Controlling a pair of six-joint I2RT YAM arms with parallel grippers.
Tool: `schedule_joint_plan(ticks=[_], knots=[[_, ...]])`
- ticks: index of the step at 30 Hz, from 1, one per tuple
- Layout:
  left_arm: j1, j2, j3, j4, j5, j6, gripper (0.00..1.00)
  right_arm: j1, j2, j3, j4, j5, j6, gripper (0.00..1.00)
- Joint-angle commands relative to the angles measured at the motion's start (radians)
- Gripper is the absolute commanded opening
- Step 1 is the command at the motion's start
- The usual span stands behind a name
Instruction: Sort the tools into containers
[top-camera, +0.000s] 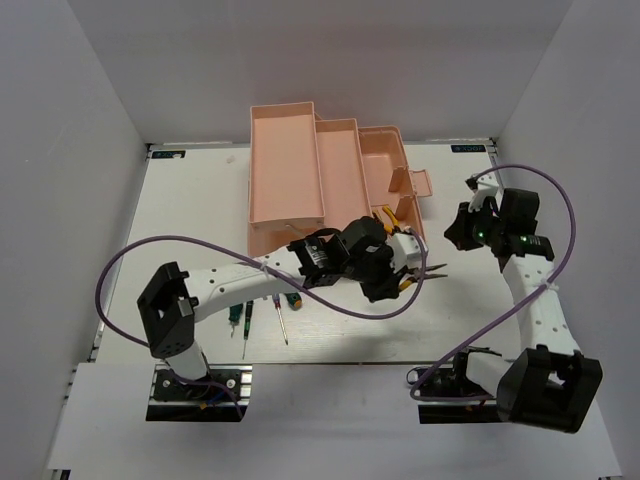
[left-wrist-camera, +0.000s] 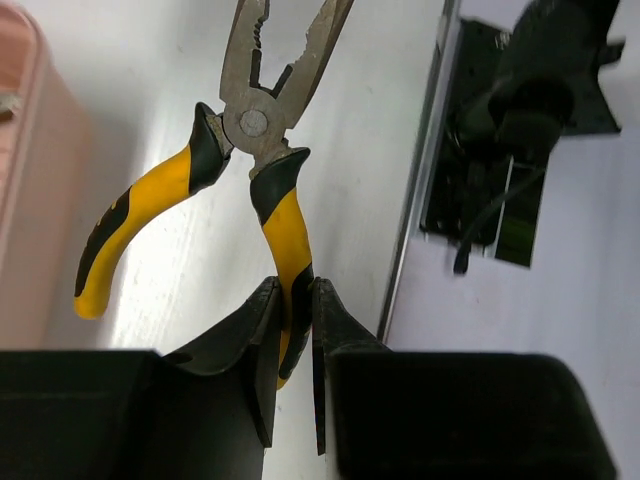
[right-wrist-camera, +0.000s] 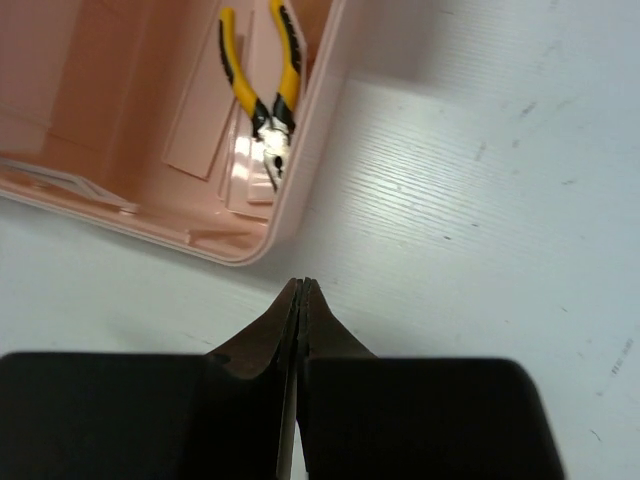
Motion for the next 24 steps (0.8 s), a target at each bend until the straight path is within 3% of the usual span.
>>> schedule_joint_plan(ticks=[1,15,24], knots=[[0.009,0.008,0.086,0.103,-0.046,-0.001,0.00,-0.017,-0.063,-0.040,0.060,0.123,-0.027,0.00],[0.173,0.178,0.211,0.317,-0.134,-0.084,0.00,-0.059,-0.126,-0.094,0.077,0.094,-0.024,0.00],[0.276,0.356,0.352,0.383,0.000,-0.186,0.00,-0.071,-0.148,-0.129,0.077,0.011,-0.051,0.00]])
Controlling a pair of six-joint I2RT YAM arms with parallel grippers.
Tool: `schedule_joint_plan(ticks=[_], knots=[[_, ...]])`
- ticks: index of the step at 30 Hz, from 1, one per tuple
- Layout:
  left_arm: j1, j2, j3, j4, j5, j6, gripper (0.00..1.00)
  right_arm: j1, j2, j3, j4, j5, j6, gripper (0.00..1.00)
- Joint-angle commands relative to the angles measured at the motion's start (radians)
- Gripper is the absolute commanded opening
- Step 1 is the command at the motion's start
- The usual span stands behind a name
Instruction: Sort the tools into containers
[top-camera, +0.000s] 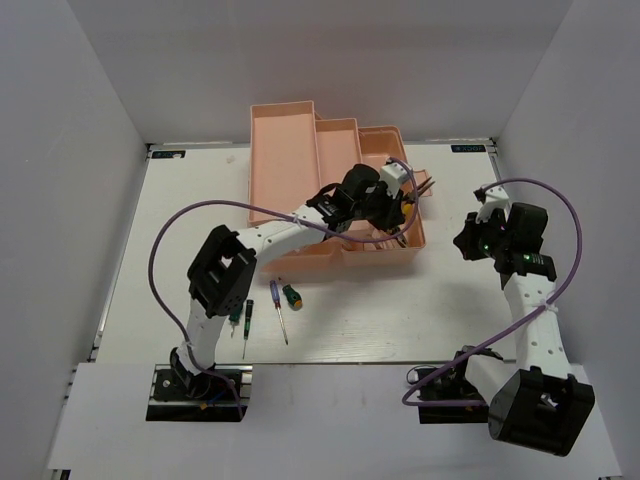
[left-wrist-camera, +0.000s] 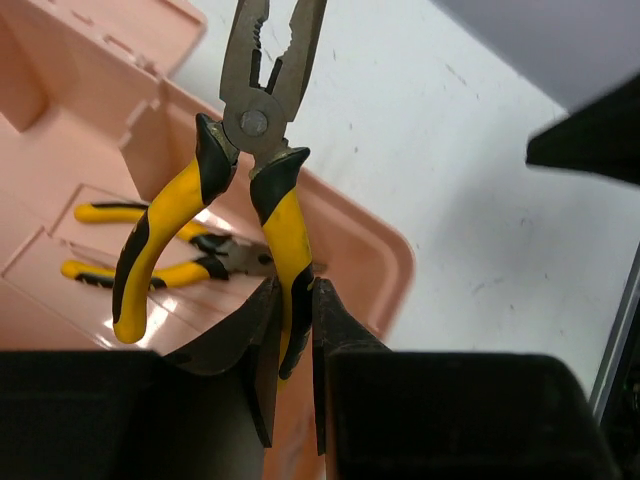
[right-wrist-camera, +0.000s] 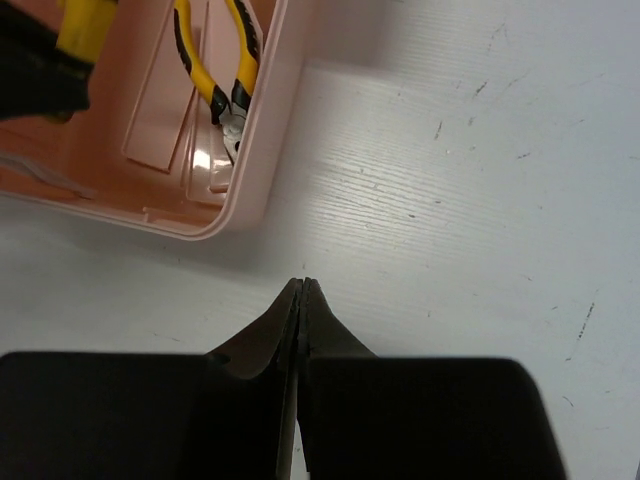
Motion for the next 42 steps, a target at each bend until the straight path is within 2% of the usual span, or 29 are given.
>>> schedule_joint_plan(ticks=[1,3,4,5,7,8,9,11,14,16,17,18,22,24,26,27,28,29,30,33,35,36,37,38,39,40,42], knots=[[0.035,0.009,0.091,0.071,0.073,-0.049,0.00,-0.013,-0.015,-0.016,0.022,-0.053,-0.025,0.02],[0.044,0.018,0.100,0.052,0.073,-0.049,0.04,-0.011,-0.015,-0.018,0.018,-0.066,-0.032,0.10],[0.044,0.027,0.100,0.052,0.073,-0.049,0.13,-0.013,-0.016,-0.019,0.013,-0.078,-0.037,0.14],[0.053,0.027,0.100,0.052,0.073,-0.058,0.27,-0.014,-0.015,-0.021,0.013,-0.081,-0.040,0.25],[0.062,0.027,0.100,0.052,0.082,-0.058,0.34,-0.014,-0.015,-0.022,0.011,-0.101,-0.048,0.32],[0.062,0.027,0.100,0.052,0.082,-0.058,0.43,-0.014,-0.012,-0.025,0.005,-0.105,-0.048,0.38],[0.062,0.018,0.100,0.052,0.082,-0.049,0.48,-0.016,-0.010,-0.024,0.008,-0.106,-0.045,0.39],[0.062,0.009,0.100,0.040,0.082,-0.037,0.56,-0.016,-0.009,-0.024,0.005,-0.112,-0.051,0.45],[0.062,0.000,0.123,0.018,0.092,-0.028,0.61,-0.017,-0.012,-0.024,0.004,-0.118,-0.052,0.50],[0.062,-0.028,0.123,0.006,0.102,-0.019,0.61,-0.020,-0.013,-0.024,0.001,-0.128,-0.055,0.57],[0.052,-0.041,0.123,-0.008,0.102,-0.019,0.61,-0.022,-0.016,-0.026,0.002,-0.138,-0.060,0.69],[0.052,-0.057,0.123,-0.008,0.102,0.007,0.61,-0.023,-0.018,-0.026,0.005,-0.147,-0.062,0.88],[0.041,-0.189,0.013,-0.031,0.092,0.040,0.54,-0.026,-0.026,-0.036,0.010,-0.242,-0.054,0.90],[0.041,-0.317,-0.103,-0.031,0.070,0.049,0.29,-0.033,-0.020,-0.038,-0.005,-0.268,-0.054,0.90],[0.041,-0.418,-0.199,-0.009,0.032,0.049,0.13,-0.031,-0.009,-0.029,-0.021,-0.320,-0.075,0.90],[0.041,-0.527,-0.292,-0.009,0.014,0.049,0.03,-0.030,0.000,-0.030,-0.021,-0.335,-0.075,0.83],[0.041,-0.581,-0.337,-0.009,-0.006,0.049,0.00,-0.031,0.007,-0.029,-0.021,-0.342,-0.078,0.72],[0.041,-0.635,-0.381,-0.009,-0.048,0.049,0.00,-0.030,0.011,-0.024,-0.027,-0.360,-0.081,0.52],[0.041,-0.688,-0.474,-0.009,-0.072,0.049,0.00,-0.028,0.019,-0.024,-0.036,-0.368,-0.072,0.01],[0.054,-0.880,-0.645,-0.069,-0.180,-0.011,0.00,-0.025,0.028,-0.016,-0.048,-0.409,-0.072,0.00],[0.055,-0.978,-0.713,-0.148,-0.304,-0.066,0.00,-0.022,0.030,-0.018,-0.051,-0.446,-0.074,0.00],[0.055,-1.003,-0.777,-0.169,-0.342,-0.092,0.02,-0.020,0.033,-0.019,-0.055,-0.452,-0.075,0.05],[0.065,-1.025,-0.811,-0.179,-0.396,-0.142,0.07,-0.017,0.034,-0.019,-0.053,-0.461,-0.075,0.57],[0.065,-1.042,-0.845,-0.179,-0.422,-0.173,0.07,-0.016,0.027,-0.035,-0.042,-0.484,-0.075,0.87],[0.065,-1.063,-0.895,-0.211,-0.448,-0.208,0.10,-0.016,0.022,-0.044,-0.021,-0.495,-0.074,0.91],[0.076,-1.063,-0.918,-0.222,-0.497,-0.244,0.22,-0.013,0.001,-0.056,-0.015,-0.516,-0.077,0.91],[0.085,-1.074,-0.972,-0.233,-0.526,-0.331,0.33,-0.008,-0.016,-0.087,0.028,-0.535,-0.069,0.91]])
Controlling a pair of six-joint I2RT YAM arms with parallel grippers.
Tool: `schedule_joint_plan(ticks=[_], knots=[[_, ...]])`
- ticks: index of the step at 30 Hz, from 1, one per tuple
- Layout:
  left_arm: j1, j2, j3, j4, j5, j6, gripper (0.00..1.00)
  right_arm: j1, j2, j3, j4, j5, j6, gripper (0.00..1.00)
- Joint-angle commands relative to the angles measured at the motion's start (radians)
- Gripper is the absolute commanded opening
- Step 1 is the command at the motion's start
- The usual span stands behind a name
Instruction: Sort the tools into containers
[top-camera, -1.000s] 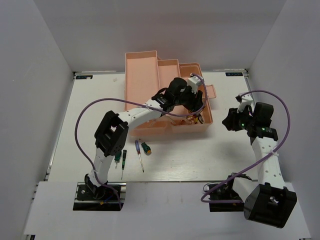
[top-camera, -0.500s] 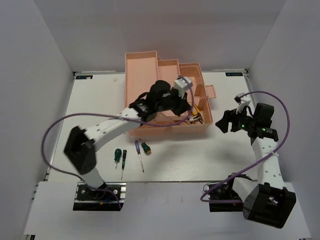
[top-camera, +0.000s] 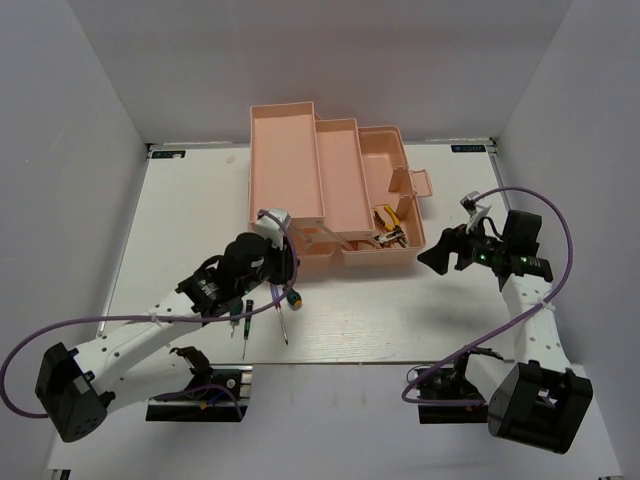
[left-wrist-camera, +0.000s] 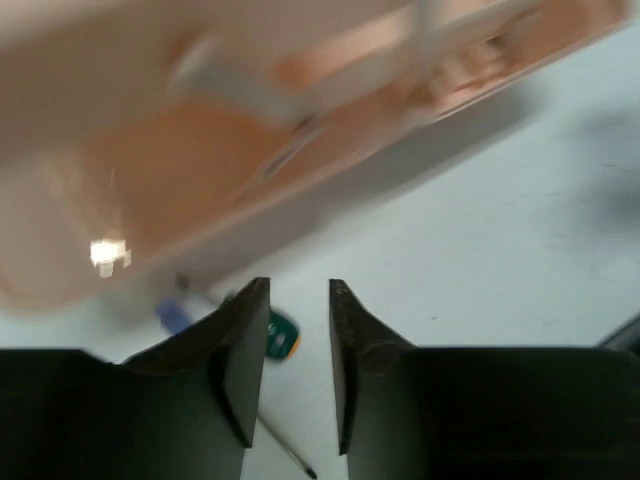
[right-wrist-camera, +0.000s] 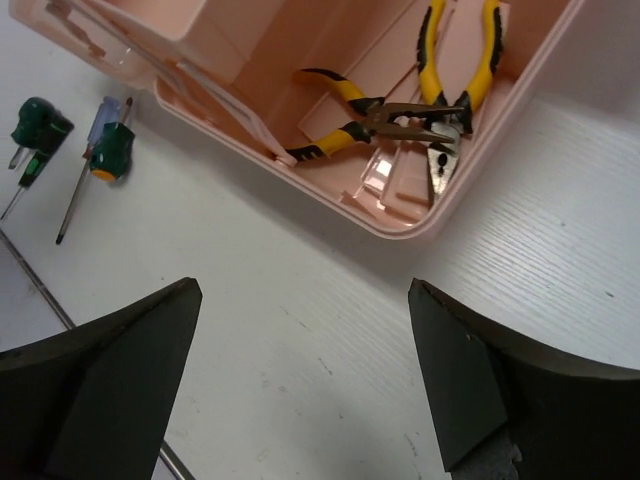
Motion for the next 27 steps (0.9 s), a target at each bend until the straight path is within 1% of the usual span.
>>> schedule_joint_plan(ticks=[1,2,4,5,6,7,8,9,10,13,15,16,18,23,27], knots=[[0.027,-0.021,-0.086,-0.087,-0.176,-0.184,0.44,0.015,-0.039,-0.036,0.048,-0.091,0.001,0.91],[0.027,-0.021,-0.127,-0.087,-0.189,-0.239,0.48,0.015,-0.037,-0.030,0.033,-0.089,-0.006,0.91],[0.048,-0.046,-0.164,-0.087,-0.228,-0.285,0.52,0.020,-0.032,-0.011,0.004,-0.080,-0.036,0.91],[0.048,-0.062,-0.195,-0.102,-0.247,-0.307,0.60,0.021,-0.028,-0.014,0.005,-0.071,-0.035,0.84],[0.059,-0.073,-0.209,-0.111,-0.287,-0.348,0.63,0.023,-0.028,-0.014,0.007,-0.059,-0.039,0.75],[0.059,-0.085,-0.219,-0.142,-0.308,-0.371,0.66,0.024,-0.022,-0.014,0.007,-0.055,-0.041,0.63],[0.068,-0.101,-0.239,-0.157,-0.327,-0.394,0.68,0.029,-0.013,-0.010,0.005,-0.049,-0.038,0.21],[0.078,-0.134,-0.239,-0.170,-0.356,-0.428,0.68,0.029,0.000,0.002,-0.002,-0.043,-0.039,0.03],[0.078,-0.153,-0.255,-0.196,-0.371,-0.439,0.68,0.029,0.001,0.003,-0.009,-0.042,-0.036,0.00],[0.087,-0.197,-0.264,-0.248,-0.446,-0.474,0.69,0.035,0.021,0.009,-0.018,-0.022,-0.036,0.00],[0.087,-0.210,-0.264,-0.320,-0.501,-0.497,0.75,0.038,0.023,0.007,-0.010,-0.017,-0.032,0.00],[0.087,-0.210,-0.264,-0.335,-0.511,-0.506,0.75,0.041,0.021,0.007,-0.006,-0.011,-0.027,0.00],[0.087,-0.198,-0.264,-0.377,-0.511,-0.520,0.76,0.044,0.021,0.006,0.000,-0.008,-0.026,0.00],[0.096,-0.118,-0.285,-0.368,-0.459,-0.520,0.76,0.044,0.024,0.004,0.004,0.000,-0.018,0.01],[0.096,-0.095,-0.307,-0.346,-0.459,-0.534,0.78,0.043,0.032,0.004,0.004,0.000,-0.018,0.02]])
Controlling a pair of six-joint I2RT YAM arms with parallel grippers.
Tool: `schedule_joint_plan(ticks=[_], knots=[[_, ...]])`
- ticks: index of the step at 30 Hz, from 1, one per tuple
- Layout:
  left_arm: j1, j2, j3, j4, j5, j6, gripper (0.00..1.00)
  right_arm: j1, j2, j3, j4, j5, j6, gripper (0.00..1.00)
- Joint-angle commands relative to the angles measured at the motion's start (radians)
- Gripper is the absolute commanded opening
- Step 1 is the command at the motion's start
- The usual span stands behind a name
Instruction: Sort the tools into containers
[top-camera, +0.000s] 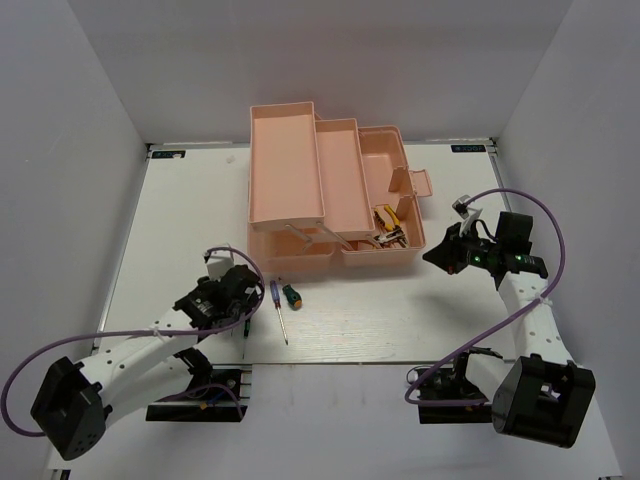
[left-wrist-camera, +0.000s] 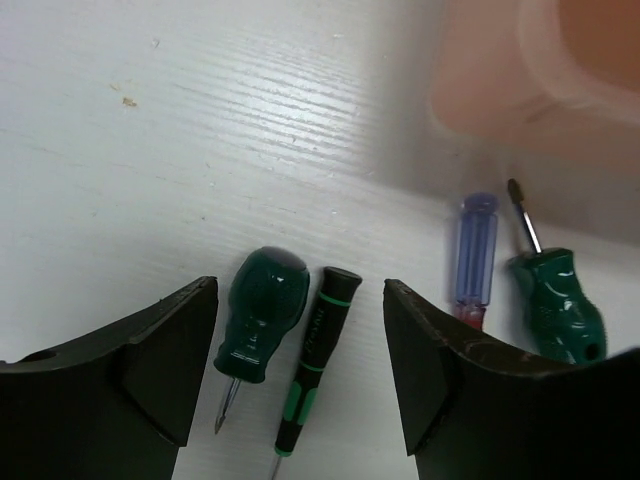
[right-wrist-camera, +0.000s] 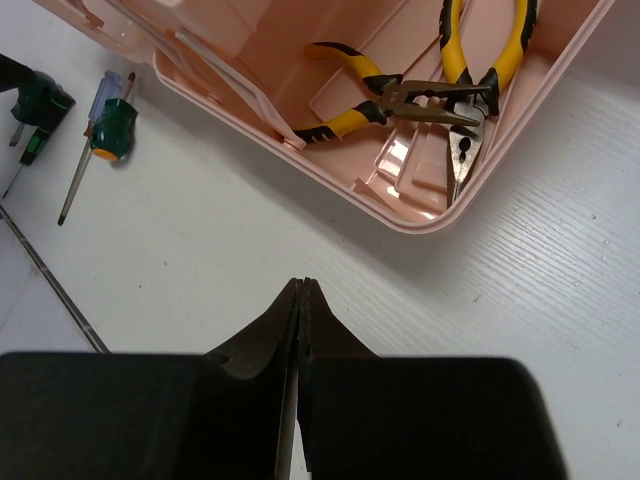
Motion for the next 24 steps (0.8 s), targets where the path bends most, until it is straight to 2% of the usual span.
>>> schedule_joint_plan(ticks=[1,5,7,14,24], knots=[[0.005,-0.001,-0.029,0.009,-0.006,-0.024,0.78,0.001,0.005,0.028,0.013,0.000,0.006,0.02],[0.005,0.009,-0.030,0.009,-0.006,-0.035,0.78,0.004,0.006,0.030,0.012,-0.005,0.006,0.04],[0.005,0.009,-0.030,-0.003,-0.015,-0.045,0.74,0.001,0.009,0.028,0.010,-0.008,0.005,0.04],[0.005,0.027,-0.030,-0.003,-0.024,-0.054,0.69,0.000,0.003,0.030,0.009,-0.012,0.009,0.05],[0.005,0.067,-0.030,-0.024,-0.015,-0.097,0.68,-0.003,-0.003,0.033,0.004,-0.015,0.011,0.07]])
